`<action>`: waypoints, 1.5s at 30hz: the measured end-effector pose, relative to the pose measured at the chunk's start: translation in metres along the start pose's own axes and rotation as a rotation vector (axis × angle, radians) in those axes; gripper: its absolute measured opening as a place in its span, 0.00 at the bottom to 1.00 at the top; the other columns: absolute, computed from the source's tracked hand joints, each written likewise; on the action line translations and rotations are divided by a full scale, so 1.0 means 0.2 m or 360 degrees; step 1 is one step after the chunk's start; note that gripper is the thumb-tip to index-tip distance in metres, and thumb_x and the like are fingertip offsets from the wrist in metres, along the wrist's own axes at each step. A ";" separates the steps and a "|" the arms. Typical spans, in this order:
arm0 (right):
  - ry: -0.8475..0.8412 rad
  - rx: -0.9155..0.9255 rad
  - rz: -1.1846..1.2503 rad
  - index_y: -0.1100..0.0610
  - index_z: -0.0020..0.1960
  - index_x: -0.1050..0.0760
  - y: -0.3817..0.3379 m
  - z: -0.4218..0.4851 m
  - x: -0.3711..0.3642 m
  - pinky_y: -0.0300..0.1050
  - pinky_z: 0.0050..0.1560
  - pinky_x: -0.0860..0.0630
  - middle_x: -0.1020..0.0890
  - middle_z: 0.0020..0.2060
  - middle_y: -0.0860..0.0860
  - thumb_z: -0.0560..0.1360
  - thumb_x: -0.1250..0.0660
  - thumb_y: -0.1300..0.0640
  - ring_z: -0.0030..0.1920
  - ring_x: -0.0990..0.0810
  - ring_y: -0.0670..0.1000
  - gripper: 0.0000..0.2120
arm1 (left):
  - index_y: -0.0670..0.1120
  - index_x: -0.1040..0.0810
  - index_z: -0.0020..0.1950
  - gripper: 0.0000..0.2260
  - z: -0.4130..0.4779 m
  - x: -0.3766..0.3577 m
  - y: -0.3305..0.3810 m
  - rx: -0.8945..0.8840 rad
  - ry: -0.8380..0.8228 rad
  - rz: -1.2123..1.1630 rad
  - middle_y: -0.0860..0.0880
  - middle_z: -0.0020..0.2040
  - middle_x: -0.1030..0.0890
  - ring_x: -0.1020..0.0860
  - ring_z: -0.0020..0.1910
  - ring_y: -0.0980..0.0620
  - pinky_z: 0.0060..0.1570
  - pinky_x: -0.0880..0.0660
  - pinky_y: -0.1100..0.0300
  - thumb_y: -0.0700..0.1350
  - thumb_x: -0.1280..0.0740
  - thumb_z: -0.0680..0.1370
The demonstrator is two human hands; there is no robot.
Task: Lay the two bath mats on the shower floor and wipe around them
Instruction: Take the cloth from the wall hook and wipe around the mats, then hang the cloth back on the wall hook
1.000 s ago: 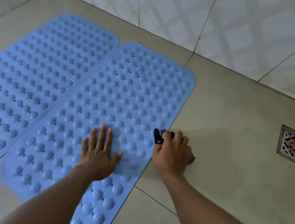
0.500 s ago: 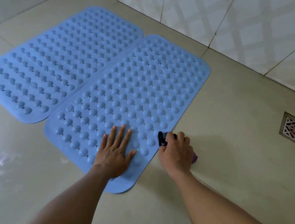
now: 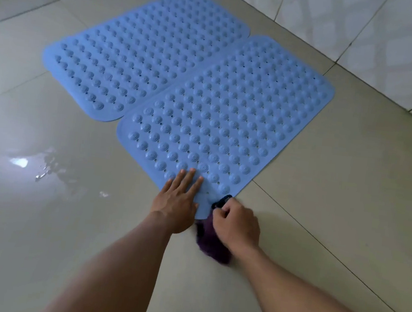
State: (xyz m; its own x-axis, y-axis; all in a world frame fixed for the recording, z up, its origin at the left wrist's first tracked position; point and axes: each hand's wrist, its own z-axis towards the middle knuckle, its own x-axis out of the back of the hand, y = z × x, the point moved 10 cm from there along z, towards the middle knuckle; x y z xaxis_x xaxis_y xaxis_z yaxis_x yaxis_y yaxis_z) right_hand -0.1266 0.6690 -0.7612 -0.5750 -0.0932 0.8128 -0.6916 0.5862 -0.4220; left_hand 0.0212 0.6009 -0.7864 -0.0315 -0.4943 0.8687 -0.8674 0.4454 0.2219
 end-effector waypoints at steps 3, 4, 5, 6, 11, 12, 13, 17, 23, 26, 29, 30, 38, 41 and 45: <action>-0.0017 -0.0010 0.0019 0.58 0.31 0.32 0.00 0.12 0.10 0.49 0.40 0.30 0.23 0.34 0.56 0.75 0.40 0.50 0.39 0.25 0.62 0.16 | 0.52 0.57 0.84 0.32 -0.05 -0.01 0.00 0.0040 -0.0053 -0.0066 0.50 0.84 0.63 0.62 0.82 0.48 0.81 0.56 0.48 0.53 0.45 0.83; 0.0070 -0.0023 0.0022 0.58 0.32 0.31 -0.01 0.17 0.17 0.48 0.39 0.30 0.23 0.34 0.57 0.75 0.41 0.51 0.39 0.26 0.62 0.16 | 0.52 0.56 0.84 0.32 -0.06 0.00 0.02 0.0047 -0.0048 -0.0093 0.49 0.84 0.62 0.61 0.82 0.47 0.81 0.56 0.47 0.54 0.45 0.83; 0.0152 -0.0045 0.0030 0.58 0.35 0.29 -0.01 0.24 0.23 0.48 0.40 0.31 0.22 0.36 0.56 0.75 0.41 0.51 0.40 0.27 0.62 0.14 | 0.53 0.55 0.84 0.32 -0.08 0.00 0.03 0.0036 -0.0020 -0.0115 0.49 0.84 0.61 0.60 0.83 0.46 0.81 0.55 0.47 0.56 0.46 0.82; 0.0182 -0.0063 0.0045 0.57 0.39 0.26 -0.02 0.30 0.27 0.48 0.41 0.31 0.22 0.39 0.56 0.76 0.42 0.51 0.41 0.27 0.61 0.13 | 0.55 0.55 0.84 0.32 -0.10 0.01 0.07 -0.0006 0.0022 -0.0123 0.49 0.84 0.59 0.59 0.83 0.46 0.81 0.55 0.47 0.59 0.47 0.82; -0.0026 0.0130 -0.0050 0.52 0.58 0.22 -0.11 0.49 0.22 0.54 0.62 0.26 0.24 0.60 0.57 0.78 0.40 0.49 0.63 0.27 0.61 0.13 | 0.65 0.49 0.82 0.34 -0.18 -0.10 0.32 -0.0517 0.0110 0.0095 0.49 0.85 0.52 0.53 0.83 0.39 0.80 0.51 0.41 0.71 0.47 0.77; -0.0036 0.0182 -0.0166 0.51 0.63 0.23 -0.13 0.49 0.20 0.55 0.65 0.28 0.27 0.64 0.56 0.78 0.39 0.48 0.66 0.30 0.61 0.16 | 0.64 0.47 0.82 0.32 -0.19 -0.13 0.34 -0.0548 0.0121 0.0131 0.49 0.84 0.49 0.51 0.82 0.39 0.79 0.50 0.40 0.70 0.48 0.78; -0.0017 0.0247 -0.0280 0.51 0.66 0.25 -0.15 0.49 0.20 0.55 0.66 0.30 0.29 0.67 0.55 0.79 0.39 0.48 0.68 0.33 0.60 0.18 | 0.64 0.44 0.81 0.31 -0.20 -0.14 0.34 -0.0540 0.0147 0.0153 0.49 0.84 0.46 0.49 0.82 0.39 0.79 0.48 0.39 0.69 0.49 0.79; 0.0027 0.0431 -0.0409 0.50 0.71 0.29 -0.28 0.46 0.14 0.56 0.66 0.33 0.34 0.72 0.51 0.79 0.38 0.49 0.72 0.37 0.58 0.21 | 0.62 0.38 0.80 0.28 -0.29 -0.15 0.22 -0.0500 0.0293 0.0305 0.50 0.81 0.37 0.42 0.81 0.40 0.78 0.44 0.40 0.67 0.48 0.80; -0.0099 0.0584 -0.0519 0.51 0.75 0.33 -0.50 0.39 -0.05 0.57 0.69 0.34 0.39 0.77 0.52 0.79 0.39 0.47 0.76 0.41 0.57 0.25 | 0.62 0.39 0.80 0.29 -0.45 -0.16 -0.18 -0.0113 0.0281 0.0304 0.50 0.81 0.35 0.42 0.81 0.41 0.77 0.44 0.40 0.68 0.49 0.80; -0.0132 0.0640 -0.0548 0.55 0.75 0.35 -0.61 0.35 -0.14 0.57 0.69 0.34 0.40 0.78 0.52 0.78 0.38 0.47 0.77 0.42 0.57 0.27 | 0.61 0.39 0.80 0.29 -0.46 -0.12 -0.41 0.0173 0.0319 0.0240 0.50 0.80 0.34 0.42 0.81 0.41 0.75 0.46 0.41 0.68 0.49 0.80; -0.0083 0.0623 -0.0522 0.60 0.71 0.33 -0.65 0.33 -0.20 0.57 0.68 0.32 0.35 0.75 0.54 0.77 0.36 0.49 0.75 0.39 0.58 0.26 | 0.62 0.45 0.81 0.29 -0.42 -0.03 -0.61 0.0441 0.0357 0.0146 0.50 0.82 0.39 0.48 0.82 0.41 0.77 0.50 0.41 0.68 0.53 0.81; -0.0057 0.0611 -0.0526 0.60 0.70 0.33 -0.65 0.33 -0.21 0.58 0.68 0.32 0.34 0.75 0.55 0.76 0.36 0.50 0.75 0.38 0.59 0.26 | 0.63 0.50 0.82 0.29 -0.39 0.01 -0.67 0.0506 0.0346 0.0139 0.51 0.84 0.44 0.53 0.83 0.41 0.78 0.54 0.41 0.68 0.55 0.81; -0.0030 0.0670 -0.0713 0.58 0.75 0.38 -0.62 0.32 -0.24 0.57 0.69 0.33 0.39 0.79 0.56 0.78 0.39 0.48 0.77 0.40 0.60 0.29 | 0.68 0.62 0.80 0.26 -0.19 0.18 -0.94 0.0721 0.0271 0.0001 0.53 0.84 0.54 0.64 0.82 0.44 0.78 0.62 0.38 0.66 0.58 0.83; -0.0049 0.0647 -0.0767 0.58 0.75 0.38 -0.63 0.32 -0.25 0.56 0.69 0.33 0.40 0.79 0.55 0.78 0.40 0.47 0.78 0.41 0.59 0.29 | 0.65 0.59 0.81 0.26 -0.20 0.24 -1.10 0.0947 0.0261 -0.0086 0.52 0.84 0.54 0.66 0.81 0.43 0.77 0.64 0.38 0.64 0.58 0.83; -0.0055 0.0645 -0.0838 0.57 0.75 0.38 -0.63 0.32 -0.25 0.55 0.70 0.33 0.40 0.79 0.55 0.79 0.41 0.46 0.78 0.42 0.58 0.29 | 0.64 0.54 0.82 0.26 -0.18 0.33 -1.33 0.1091 0.0236 -0.0171 0.51 0.84 0.49 0.64 0.82 0.42 0.77 0.63 0.37 0.62 0.54 0.84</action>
State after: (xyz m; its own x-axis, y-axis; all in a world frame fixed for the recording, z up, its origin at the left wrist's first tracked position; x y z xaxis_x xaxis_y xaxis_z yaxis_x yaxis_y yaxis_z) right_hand -0.0381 0.5477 -0.7739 -0.1245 -0.3138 0.9413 -0.9897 0.1068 -0.0953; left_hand 0.2680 0.4766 -0.7716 0.0975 -0.3806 0.9196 -0.9807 -0.1942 0.0236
